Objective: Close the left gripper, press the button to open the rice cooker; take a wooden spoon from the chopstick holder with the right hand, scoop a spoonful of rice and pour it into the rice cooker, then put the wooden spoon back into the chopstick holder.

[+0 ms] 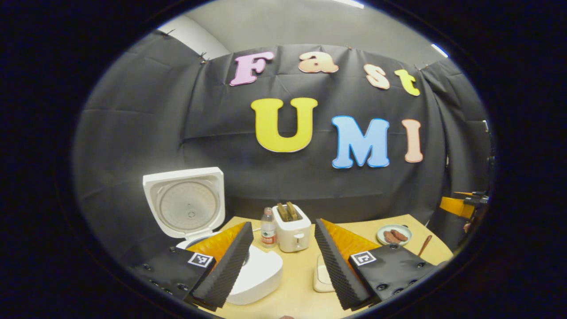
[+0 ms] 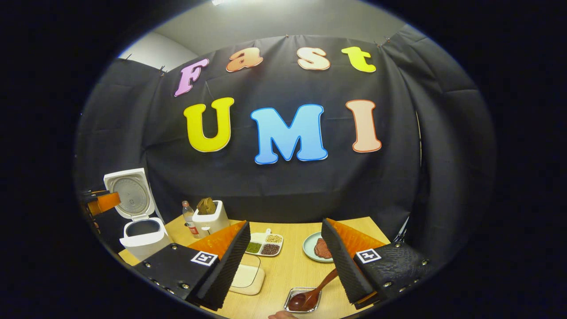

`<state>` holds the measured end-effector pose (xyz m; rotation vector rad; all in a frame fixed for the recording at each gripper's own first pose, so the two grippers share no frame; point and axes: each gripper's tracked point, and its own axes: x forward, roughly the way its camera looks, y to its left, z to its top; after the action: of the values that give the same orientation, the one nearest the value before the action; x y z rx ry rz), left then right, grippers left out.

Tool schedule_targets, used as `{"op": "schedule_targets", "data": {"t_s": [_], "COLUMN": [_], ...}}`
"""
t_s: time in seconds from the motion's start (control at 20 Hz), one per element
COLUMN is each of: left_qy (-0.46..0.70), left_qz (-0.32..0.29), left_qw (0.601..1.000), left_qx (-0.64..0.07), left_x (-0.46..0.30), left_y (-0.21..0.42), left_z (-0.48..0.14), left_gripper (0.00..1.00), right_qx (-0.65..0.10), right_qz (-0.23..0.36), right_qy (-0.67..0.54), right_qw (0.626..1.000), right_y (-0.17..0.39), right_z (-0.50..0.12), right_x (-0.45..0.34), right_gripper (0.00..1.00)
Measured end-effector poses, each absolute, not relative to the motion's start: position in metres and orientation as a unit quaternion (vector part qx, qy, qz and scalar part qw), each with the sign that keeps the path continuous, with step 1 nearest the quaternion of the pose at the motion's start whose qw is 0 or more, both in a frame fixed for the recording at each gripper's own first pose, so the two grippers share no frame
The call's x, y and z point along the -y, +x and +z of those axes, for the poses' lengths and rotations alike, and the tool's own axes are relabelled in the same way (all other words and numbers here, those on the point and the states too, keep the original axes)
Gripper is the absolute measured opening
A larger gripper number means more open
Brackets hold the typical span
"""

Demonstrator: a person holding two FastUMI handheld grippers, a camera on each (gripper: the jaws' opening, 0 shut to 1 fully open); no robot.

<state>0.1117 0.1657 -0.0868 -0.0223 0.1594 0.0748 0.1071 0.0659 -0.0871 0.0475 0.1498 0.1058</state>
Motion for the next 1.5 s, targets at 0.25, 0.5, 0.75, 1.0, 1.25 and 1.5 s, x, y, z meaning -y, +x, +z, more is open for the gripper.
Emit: {"op": "schedule_targets", "data": {"t_s": [0.25, 0.5, 0.75, 1.0, 1.25, 1.5], "left_qy": [-0.006, -0.007, -0.033, -0.047, -0.026, -0.054], "left_qz": [0.1, 0.228, 0.306, 0.349, 0.378, 0.42], "left_qw": [0.993, 0.971, 0.95, 0.934, 0.92, 0.893], "left_qx": [-0.069, -0.071, -0.056, -0.063, -0.099, -0.15], "left_x": [-0.232, -0.319, -0.379, -0.428, -0.463, -0.498], "left_y": [0.142, 0.174, 0.218, 0.271, 0.31, 0.325], "left_z": [-0.058, -0.038, -0.015, -0.008, -0.032, -0.073], "left_gripper": [1.0, 1.0, 1.0, 0.99, 1.0, 0.96], "right_qx": [-0.082, -0.09, -0.09, -0.091, -0.09, -0.091], "right_qz": [0.06, 0.055, 0.048, 0.025, 0.0, -0.013], "right_qy": [0.029, 0.035, 0.033, 0.034, 0.034, 0.037], "right_qw": [0.994, 0.994, 0.994, 0.995, 0.995, 0.995], "right_y": [0.112, 0.12, 0.126, 0.131, 0.134, 0.135], "right_z": [-0.089, -0.094, -0.095, -0.094, -0.091, -0.088], "right_x": [-0.078, -0.082, -0.077, -0.055, -0.033, -0.022], "right_gripper": [0.98, 0.98, 0.98, 0.98, 0.98, 0.98]}}
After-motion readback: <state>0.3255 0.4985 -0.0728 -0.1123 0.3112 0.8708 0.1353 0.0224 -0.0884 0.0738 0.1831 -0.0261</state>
